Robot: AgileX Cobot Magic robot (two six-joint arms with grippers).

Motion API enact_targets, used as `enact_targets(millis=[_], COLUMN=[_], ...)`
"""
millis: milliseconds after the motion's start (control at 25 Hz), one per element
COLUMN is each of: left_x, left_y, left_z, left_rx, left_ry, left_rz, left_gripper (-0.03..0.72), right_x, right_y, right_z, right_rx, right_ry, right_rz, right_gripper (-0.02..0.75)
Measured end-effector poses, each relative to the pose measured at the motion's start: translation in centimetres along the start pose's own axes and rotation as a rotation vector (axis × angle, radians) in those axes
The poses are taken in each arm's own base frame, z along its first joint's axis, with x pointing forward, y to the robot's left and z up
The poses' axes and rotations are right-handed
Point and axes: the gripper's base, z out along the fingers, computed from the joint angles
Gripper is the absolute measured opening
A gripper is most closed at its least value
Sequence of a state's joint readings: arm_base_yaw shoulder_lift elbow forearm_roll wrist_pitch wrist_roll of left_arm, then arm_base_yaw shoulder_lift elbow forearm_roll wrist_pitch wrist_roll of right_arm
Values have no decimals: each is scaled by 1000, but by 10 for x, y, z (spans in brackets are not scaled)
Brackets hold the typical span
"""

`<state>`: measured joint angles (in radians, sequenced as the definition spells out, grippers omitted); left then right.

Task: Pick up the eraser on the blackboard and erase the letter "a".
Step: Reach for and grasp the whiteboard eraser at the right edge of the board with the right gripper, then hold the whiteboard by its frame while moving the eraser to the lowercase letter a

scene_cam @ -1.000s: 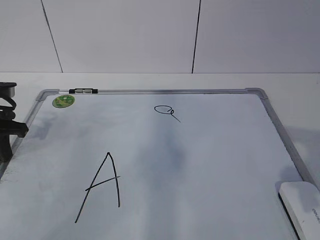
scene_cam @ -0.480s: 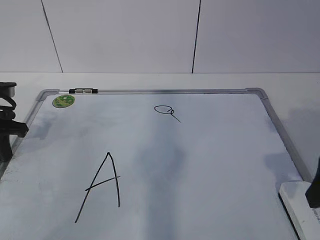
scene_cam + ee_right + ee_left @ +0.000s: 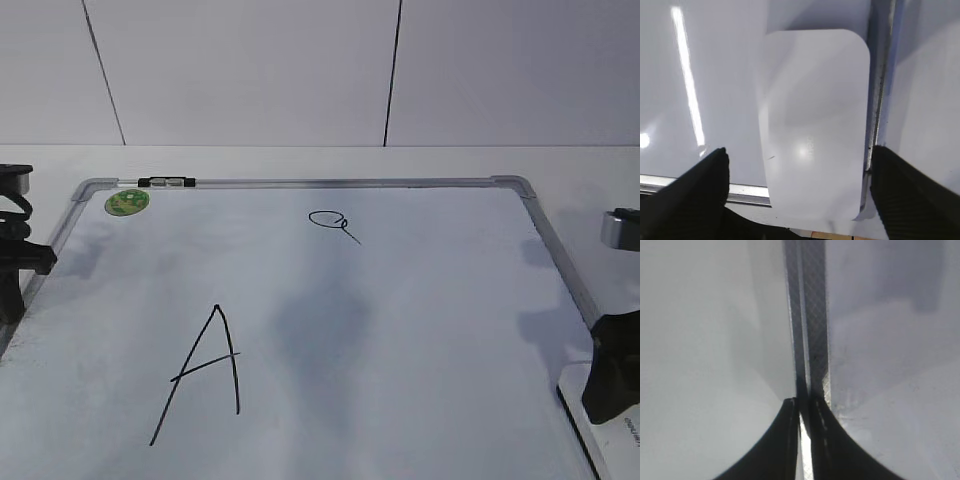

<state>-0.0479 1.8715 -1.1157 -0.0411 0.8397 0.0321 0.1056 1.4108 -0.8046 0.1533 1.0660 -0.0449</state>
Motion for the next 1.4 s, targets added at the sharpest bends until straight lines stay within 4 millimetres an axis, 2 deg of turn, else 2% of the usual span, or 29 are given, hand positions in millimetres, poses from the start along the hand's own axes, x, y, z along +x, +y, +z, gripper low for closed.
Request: enact_targets(millis=[600,1000,1280,1400], left_x=[0,0,0,0], left_y=[0,0,0,0], left_z=[0,0,0,0], left_rx=[0,0,0,0], left_ry=[0,0,0,0], left_rz=[-1,-1,-1,-1], left_gripper=[20,20,20,20], right_x=[-14,-16,-17,-16], right_y=[1,0,1,1], right_z=[34,38,41,41], right_rx=[57,62,47,50], right_ry=[119,123,139,146], right_rz=[-40,-36,-23,-25], right_gripper=[679,671,633,567])
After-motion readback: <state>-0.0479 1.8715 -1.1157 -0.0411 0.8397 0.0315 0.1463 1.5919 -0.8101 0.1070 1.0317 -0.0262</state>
